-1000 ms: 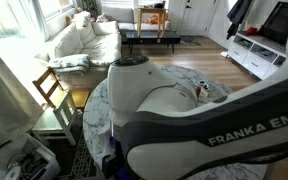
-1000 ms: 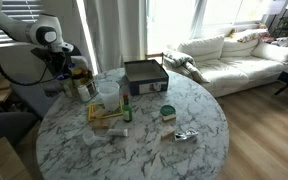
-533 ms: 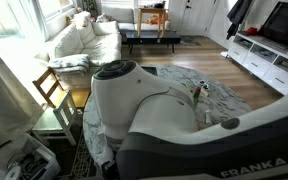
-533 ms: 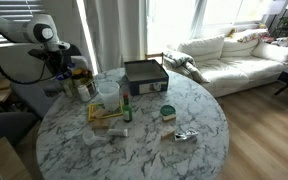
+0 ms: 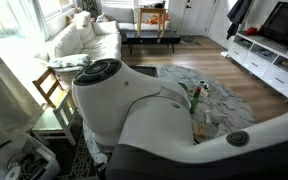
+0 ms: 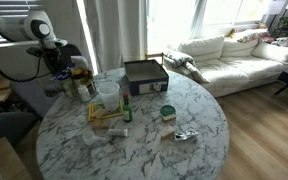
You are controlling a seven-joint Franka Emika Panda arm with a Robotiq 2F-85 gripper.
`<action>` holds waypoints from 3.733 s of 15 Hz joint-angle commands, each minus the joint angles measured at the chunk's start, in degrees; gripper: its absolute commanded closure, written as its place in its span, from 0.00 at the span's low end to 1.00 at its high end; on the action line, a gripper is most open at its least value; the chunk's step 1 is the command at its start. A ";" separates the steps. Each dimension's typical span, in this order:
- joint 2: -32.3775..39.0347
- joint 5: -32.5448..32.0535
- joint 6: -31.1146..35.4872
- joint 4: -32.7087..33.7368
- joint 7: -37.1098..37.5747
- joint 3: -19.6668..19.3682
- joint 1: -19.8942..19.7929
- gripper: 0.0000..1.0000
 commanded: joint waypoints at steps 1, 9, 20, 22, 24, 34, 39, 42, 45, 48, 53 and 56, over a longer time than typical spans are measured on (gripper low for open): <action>1.98 -3.37 -0.92 1.65 5.21 -1.08 1.78 0.00; 3.92 -6.63 -1.26 2.84 10.65 -1.58 2.63 0.00; 2.78 -7.36 -6.26 2.41 10.87 -2.25 1.78 0.00; 2.44 -7.57 -6.19 2.45 11.02 -2.40 1.69 0.00; 2.14 -7.46 -6.02 2.41 11.11 -2.53 1.55 0.00; 1.15 -5.79 -6.44 1.66 9.94 -2.00 -0.11 0.00; 0.43 -3.92 -4.34 1.85 10.01 -1.39 -0.62 0.00; -0.36 -3.15 -4.00 1.70 9.09 -1.00 -0.96 0.00; -0.32 2.94 -0.32 0.78 5.49 0.89 -2.49 0.00; 0.08 9.35 3.14 -0.24 0.19 2.48 -3.61 0.00; -0.56 10.91 1.65 -2.63 -6.61 1.85 -3.92 0.00; -1.21 9.93 0.98 -3.49 -8.10 1.23 -3.93 0.00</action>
